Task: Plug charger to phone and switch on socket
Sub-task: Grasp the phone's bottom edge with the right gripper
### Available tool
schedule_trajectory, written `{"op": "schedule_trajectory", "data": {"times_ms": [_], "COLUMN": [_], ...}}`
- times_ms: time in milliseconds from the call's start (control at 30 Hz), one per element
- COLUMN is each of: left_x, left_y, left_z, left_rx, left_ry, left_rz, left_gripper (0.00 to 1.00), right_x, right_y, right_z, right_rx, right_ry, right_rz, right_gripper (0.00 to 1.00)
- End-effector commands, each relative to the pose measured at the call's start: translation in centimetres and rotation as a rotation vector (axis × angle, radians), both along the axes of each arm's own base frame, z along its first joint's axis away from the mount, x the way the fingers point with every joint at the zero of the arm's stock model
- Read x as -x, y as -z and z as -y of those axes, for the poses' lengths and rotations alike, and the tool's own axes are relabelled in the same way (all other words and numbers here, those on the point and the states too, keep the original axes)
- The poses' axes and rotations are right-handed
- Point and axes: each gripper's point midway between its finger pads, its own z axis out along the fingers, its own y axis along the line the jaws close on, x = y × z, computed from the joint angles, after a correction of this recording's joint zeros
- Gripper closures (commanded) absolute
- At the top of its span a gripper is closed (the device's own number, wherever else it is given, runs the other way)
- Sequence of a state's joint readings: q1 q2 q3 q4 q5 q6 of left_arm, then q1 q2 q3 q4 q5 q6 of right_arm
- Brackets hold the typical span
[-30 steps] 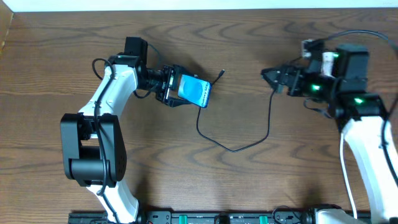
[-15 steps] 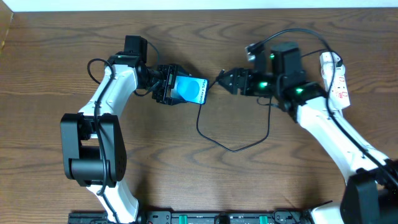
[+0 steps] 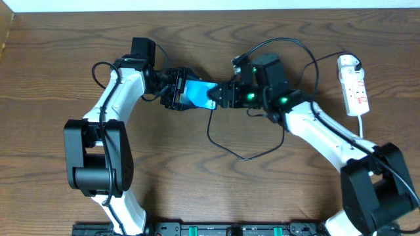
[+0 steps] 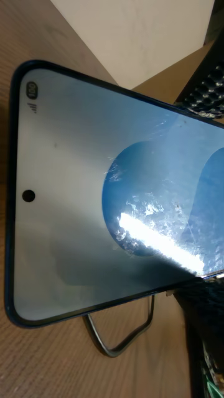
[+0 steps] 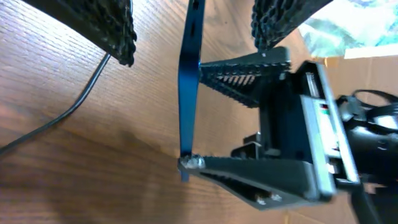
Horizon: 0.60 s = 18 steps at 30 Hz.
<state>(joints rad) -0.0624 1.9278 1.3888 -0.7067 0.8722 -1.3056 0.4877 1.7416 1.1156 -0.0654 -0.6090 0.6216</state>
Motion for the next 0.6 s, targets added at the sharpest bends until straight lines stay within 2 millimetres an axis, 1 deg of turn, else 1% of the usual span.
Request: {"op": "schedule_trajectory", "data": {"times_ms": [0, 133, 167, 267, 467, 567], "left_x": [0.0, 0.1, 0.1, 0.2, 0.3, 0.3], "left_y": [-1.6, -1.6, -1.6, -1.6, -1.6, -1.6], "left_z": [0.3, 0.3, 0.4, 0.6, 0.8, 0.9], "left_rx": [0.019, 0.019, 0.019, 0.019, 0.019, 0.018], "left_ry": [0.004, 0.004, 0.007, 0.012, 0.018, 0.022], "left_rz": [0.030, 0.030, 0.030, 0.030, 0.030, 0.033], "left_gripper": [0.27, 0.27, 0.27, 0.27, 0.27, 0.27], "right_x": [-0.5, -0.7, -0.7, -0.6, -0.6, -0.8], "right_y": [0.4, 0.5, 0.6, 0.9, 1.5, 1.7], "right_z": [-0.9, -1.6, -1.8, -2.1, -2.4, -2.4], "right_rx": [0.014, 0.014, 0.022, 0.035, 0.049, 0.054], "right_ry": [0.016, 0.016, 0.022, 0.025, 0.036, 0.044], "right_rz": [0.013, 0.040, 0.049, 0.053, 0.052, 0.051], "right_gripper": [0.42, 0.48, 0.53, 0.58, 0.64, 0.72]}}
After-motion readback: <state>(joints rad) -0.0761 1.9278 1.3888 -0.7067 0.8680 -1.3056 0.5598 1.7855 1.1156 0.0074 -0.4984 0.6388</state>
